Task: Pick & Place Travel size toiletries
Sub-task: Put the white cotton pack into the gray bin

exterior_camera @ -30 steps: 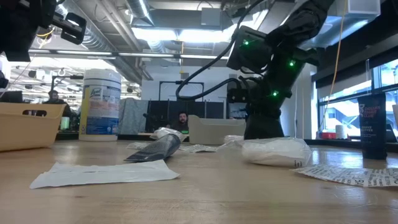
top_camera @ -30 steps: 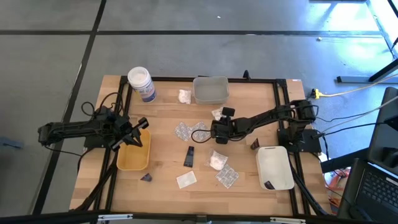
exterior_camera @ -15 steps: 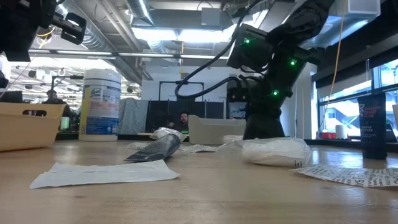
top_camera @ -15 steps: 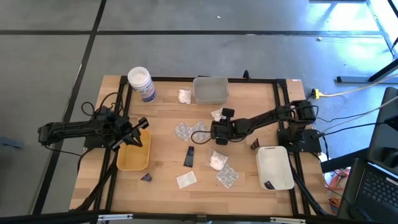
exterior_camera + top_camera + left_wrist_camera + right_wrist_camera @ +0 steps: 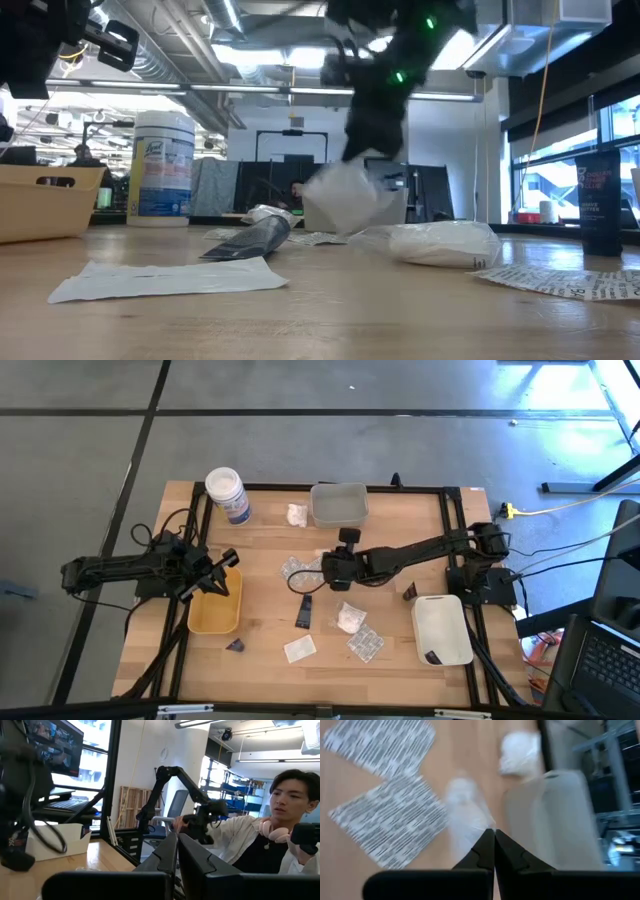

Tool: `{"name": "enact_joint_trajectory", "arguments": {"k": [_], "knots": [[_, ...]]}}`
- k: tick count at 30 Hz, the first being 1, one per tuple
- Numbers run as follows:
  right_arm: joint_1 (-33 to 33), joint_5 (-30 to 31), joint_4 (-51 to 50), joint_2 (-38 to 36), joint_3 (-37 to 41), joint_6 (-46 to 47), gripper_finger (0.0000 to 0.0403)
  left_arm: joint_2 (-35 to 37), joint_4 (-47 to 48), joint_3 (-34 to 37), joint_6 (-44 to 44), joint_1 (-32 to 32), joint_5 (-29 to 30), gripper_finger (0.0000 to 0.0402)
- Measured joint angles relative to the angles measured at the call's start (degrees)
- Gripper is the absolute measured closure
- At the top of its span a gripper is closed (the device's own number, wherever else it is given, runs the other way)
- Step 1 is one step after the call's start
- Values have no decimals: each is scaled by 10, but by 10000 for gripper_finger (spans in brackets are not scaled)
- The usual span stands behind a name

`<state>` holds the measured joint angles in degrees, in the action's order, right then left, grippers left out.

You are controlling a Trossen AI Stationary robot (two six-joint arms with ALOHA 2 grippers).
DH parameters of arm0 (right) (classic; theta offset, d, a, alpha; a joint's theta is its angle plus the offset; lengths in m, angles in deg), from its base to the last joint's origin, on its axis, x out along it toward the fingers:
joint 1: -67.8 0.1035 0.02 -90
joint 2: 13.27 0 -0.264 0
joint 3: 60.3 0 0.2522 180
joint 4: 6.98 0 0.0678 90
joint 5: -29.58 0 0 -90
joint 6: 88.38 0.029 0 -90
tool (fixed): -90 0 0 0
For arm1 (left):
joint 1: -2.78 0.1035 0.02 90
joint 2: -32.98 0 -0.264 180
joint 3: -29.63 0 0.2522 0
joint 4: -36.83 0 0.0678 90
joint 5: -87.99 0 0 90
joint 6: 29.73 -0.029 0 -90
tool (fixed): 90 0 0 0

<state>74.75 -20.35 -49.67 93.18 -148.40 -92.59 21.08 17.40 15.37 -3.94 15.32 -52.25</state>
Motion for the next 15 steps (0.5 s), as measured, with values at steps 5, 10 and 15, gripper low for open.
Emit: {"name": "enact_joint_trajectory", "arguments": {"k": [5,10,15], "knots": [[-13,24,-56,0,-77,-24,400,0,0,0,0,0,0,391],[-43,26,-84,0,-134,-48,401,0,0,0,0,0,0,389],[-83,26,-88,-1,-163,-73,401,0,0,0,0,0,0,391]]}}
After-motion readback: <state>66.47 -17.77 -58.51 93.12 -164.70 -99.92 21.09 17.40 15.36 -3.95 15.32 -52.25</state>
